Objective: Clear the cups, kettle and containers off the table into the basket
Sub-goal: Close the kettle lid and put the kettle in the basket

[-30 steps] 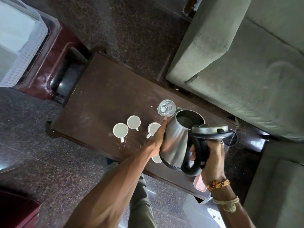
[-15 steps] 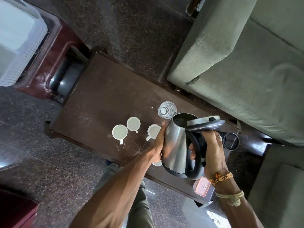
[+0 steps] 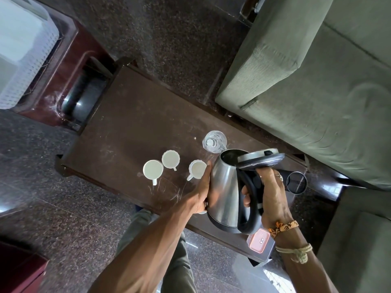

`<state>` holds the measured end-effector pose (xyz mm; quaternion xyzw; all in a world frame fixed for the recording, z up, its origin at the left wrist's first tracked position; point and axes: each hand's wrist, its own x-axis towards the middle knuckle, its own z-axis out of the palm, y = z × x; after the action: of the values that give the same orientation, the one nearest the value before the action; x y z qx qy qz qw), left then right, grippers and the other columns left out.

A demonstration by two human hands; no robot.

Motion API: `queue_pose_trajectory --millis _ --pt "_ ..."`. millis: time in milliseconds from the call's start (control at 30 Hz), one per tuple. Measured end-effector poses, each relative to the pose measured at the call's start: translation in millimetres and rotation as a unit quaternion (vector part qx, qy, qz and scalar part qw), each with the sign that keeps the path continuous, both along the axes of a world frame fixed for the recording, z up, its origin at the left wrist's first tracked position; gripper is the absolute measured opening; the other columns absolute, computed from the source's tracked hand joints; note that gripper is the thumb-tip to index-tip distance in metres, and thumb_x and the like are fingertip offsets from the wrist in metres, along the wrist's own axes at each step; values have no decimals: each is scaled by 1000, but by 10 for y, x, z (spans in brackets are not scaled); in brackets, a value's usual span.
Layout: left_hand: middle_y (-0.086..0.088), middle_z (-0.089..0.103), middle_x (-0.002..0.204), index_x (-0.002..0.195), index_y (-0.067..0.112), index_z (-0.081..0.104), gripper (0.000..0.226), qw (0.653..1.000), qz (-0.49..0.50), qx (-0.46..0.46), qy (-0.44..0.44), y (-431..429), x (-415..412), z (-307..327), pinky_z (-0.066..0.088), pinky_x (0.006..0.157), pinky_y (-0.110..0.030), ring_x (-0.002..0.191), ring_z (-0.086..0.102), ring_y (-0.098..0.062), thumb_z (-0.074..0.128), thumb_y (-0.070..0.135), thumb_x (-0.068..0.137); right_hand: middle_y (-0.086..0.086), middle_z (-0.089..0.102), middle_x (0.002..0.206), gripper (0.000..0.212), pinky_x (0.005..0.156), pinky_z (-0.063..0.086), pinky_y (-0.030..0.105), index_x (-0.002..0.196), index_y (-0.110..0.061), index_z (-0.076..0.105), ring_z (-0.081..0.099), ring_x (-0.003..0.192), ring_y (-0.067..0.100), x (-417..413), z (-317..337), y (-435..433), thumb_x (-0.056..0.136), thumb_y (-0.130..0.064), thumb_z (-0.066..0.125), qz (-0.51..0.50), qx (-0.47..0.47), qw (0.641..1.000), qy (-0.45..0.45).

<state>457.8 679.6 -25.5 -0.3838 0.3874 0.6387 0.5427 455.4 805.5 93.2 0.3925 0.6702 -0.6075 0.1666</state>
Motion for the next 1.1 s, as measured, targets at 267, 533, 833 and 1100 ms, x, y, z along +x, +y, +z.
queue_pose_trajectory --millis 267,533,833,1100 --pt "-9 74 111 117 21 71 127 998 -53 -26 -23 -29 78 -107 49 100 -50 108 68 -27 29 109 36 23 58 59 75 44 43 29 99 15 52 48 42 26 6 36 -20 70 -54 56 7 4 1000 -18" --pt "-9 73 105 105 17 68 113 994 -57 -71 -55 -22 62 -45 53 91 -45 101 65 -25 26 106 49 23 58 57 87 45 41 28 92 19 53 47 45 26 -14 89 -25 61 -62 55 26 13 999 -21" --pt "-10 72 111 114 18 67 126 993 -69 -75 -66 -9 89 -77 51 94 -51 106 64 -29 29 109 36 25 56 58 88 46 40 30 93 20 51 46 45 27 -44 144 -40 60 -62 56 29 15 999 -24" --pt "-11 65 117 118 19 62 116 994 -64 -72 -59 -31 84 2 45 100 -56 109 59 -30 27 105 49 25 56 60 73 46 41 31 88 5 62 46 42 25 -73 170 -57 63 -63 56 22 14 999 -40"
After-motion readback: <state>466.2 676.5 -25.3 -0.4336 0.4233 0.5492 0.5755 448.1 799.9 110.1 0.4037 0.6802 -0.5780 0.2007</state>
